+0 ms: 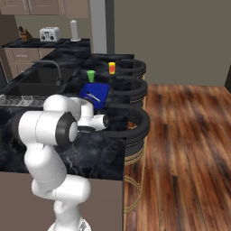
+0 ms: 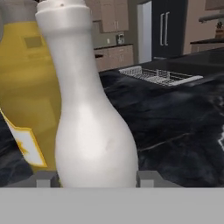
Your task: Place the drinks on the dining counter in a tight cluster.
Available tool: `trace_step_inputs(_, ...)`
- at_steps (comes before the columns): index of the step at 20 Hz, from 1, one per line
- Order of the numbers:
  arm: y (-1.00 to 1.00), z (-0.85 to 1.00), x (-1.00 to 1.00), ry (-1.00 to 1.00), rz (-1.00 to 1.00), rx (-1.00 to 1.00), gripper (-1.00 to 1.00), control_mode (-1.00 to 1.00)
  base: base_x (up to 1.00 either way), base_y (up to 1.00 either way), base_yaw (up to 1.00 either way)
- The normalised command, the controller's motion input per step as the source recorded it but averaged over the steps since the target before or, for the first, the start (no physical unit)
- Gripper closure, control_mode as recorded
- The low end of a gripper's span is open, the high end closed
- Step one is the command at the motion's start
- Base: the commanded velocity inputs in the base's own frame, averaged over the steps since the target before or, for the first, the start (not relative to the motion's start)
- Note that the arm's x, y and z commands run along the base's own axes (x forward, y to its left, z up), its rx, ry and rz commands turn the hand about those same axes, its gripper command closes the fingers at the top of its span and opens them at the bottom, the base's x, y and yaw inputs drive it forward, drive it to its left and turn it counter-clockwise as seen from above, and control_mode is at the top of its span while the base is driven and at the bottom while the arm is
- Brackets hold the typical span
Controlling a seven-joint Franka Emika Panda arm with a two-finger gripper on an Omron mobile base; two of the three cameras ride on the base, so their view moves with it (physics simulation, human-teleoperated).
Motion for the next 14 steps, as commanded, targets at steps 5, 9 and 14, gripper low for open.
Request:
trace_step_inputs(5, 0.01, -0.16, -0.02, 0.05, 0.00, 0.00, 1.00, -1.00, 0.00, 0.00, 0.00)
trace_step_inputs(9, 0.00, 0.00, 0.00, 0.00, 0.00, 0.00, 1.00, -1.00, 0.00, 0.00, 0.00)
trace_step_inputs(14, 0.00, 0.00, 0.00, 0.00, 0.00, 0.00, -1.00, -1.00, 0.00, 0.00, 0.00)
